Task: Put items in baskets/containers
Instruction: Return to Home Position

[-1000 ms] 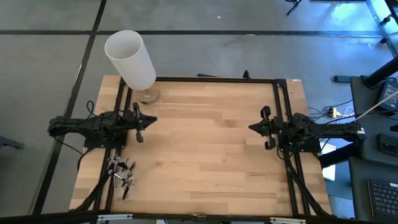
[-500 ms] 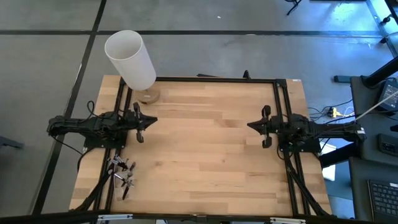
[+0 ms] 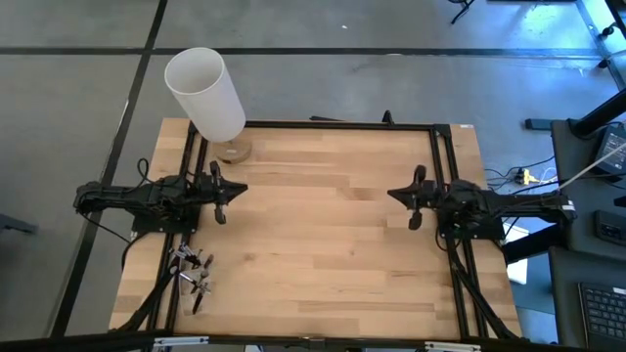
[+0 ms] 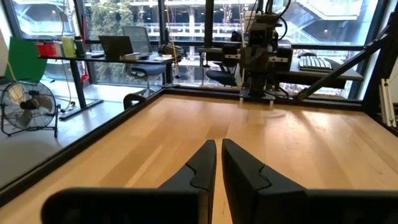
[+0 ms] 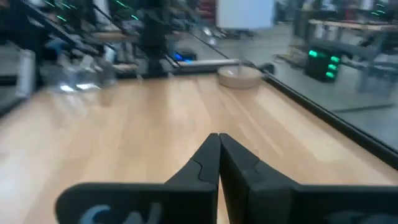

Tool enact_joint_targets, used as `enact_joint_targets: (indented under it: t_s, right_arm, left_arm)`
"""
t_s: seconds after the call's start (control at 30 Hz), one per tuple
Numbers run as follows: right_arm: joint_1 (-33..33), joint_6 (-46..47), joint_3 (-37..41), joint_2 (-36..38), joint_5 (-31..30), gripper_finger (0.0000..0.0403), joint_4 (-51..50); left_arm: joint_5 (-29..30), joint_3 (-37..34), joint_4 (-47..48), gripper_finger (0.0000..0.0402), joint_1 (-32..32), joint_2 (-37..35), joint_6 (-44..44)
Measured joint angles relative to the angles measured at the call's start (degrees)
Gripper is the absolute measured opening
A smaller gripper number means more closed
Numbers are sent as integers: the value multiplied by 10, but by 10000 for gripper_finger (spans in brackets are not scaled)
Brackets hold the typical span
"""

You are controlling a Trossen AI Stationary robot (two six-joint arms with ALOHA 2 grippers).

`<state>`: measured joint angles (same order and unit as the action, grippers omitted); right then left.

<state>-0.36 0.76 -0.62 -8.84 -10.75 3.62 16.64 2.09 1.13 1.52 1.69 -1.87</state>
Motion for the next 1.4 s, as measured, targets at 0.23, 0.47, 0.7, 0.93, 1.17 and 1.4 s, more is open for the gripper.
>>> enact_joint_targets:
  t_s: [0.23,0.47,0.7,0.93,1.17,1.4]
  right_arm:
    - [0,-8,-1,4,129,9,160]
    - [0,-40,-16,38,113,9,154]
    - [0,-58,-16,71,134,9,141]
    - [0,-46,-16,66,163,9,118]
    - [0,-1,-16,55,219,9,21]
    - [0,31,-16,49,219,9,-57]
  left_arm:
    - [0,0,1,22,0,0,-4]
    - [0,0,1,22,0,0,-4]
    - [0,0,1,22,0,0,-4]
    - [0,0,1,22,0,0,-4]
    - [0,0,1,22,0,0,-4]
    - [0,0,1,22,0,0,-4]
